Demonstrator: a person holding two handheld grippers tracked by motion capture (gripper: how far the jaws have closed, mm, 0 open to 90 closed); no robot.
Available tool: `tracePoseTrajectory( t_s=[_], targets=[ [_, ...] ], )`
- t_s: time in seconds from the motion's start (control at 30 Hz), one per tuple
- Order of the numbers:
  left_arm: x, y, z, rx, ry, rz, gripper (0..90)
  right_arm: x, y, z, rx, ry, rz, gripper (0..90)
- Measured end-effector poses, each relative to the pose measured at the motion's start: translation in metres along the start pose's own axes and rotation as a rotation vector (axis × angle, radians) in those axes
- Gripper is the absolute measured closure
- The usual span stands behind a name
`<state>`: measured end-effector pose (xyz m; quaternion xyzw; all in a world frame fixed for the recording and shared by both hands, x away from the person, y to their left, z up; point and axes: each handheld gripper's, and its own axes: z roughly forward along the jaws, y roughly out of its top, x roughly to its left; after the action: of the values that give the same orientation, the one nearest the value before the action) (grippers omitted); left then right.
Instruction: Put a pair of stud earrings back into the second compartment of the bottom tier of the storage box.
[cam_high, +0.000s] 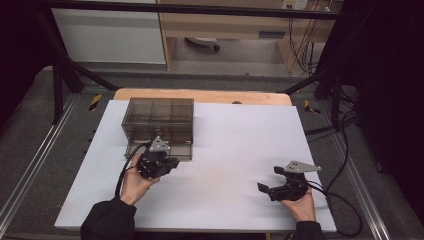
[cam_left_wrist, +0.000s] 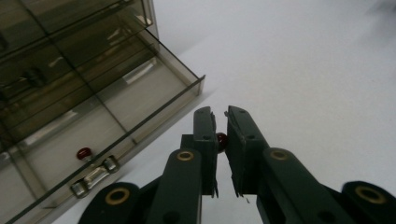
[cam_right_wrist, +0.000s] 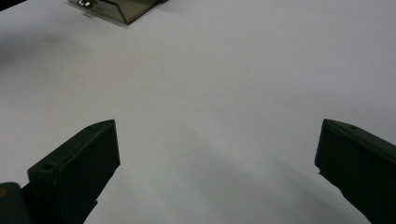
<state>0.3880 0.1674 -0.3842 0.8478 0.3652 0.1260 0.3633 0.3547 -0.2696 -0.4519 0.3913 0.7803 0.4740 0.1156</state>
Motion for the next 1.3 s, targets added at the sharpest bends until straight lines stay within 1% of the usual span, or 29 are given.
tracePoseTrajectory(
  t_s=[0.33,0.47,0.67,0.7,0.8,0.9,1.13,1.23,1.3],
  targets=[
    [0.023,0.005,-0.010,0.000,0.035,-0.024,81.5,0.000,0.000,0.000,0.002,0.000,-0.001,0.6],
    [0.034,0.006,-0.011,0.006,0.064,-0.041,81.5,0.000,0.000,0.000,-0.002,-0.001,0.000,0.7],
    [0.049,0.008,-0.010,0.014,0.093,-0.066,81.5,0.000,0.000,0.000,0.003,0.000,0.000,0.7],
    [0.051,0.008,-0.009,0.011,0.101,-0.071,81.5,0.000,0.000,0.000,0.003,0.000,0.000,0.7],
    [0.056,0.007,-0.005,0.016,0.102,-0.094,81.5,0.000,0.000,0.000,0.003,0.000,-0.001,0.6],
    [0.059,0.007,-0.001,0.026,0.113,-0.093,81.5,0.000,0.000,0.001,0.003,0.001,0.000,0.7],
    [0.068,0.007,0.011,0.026,0.131,-0.121,81.5,0.000,0.000,0.001,0.003,0.001,-0.001,0.7],
    [0.071,0.006,0.015,0.031,0.138,-0.129,81.5,0.000,0.000,0.001,0.005,0.001,-0.002,0.6],
    [0.072,0.006,0.019,0.036,0.147,-0.128,81.5,0.000,0.000,0.001,0.005,0.001,-0.002,0.6]
  ],
)
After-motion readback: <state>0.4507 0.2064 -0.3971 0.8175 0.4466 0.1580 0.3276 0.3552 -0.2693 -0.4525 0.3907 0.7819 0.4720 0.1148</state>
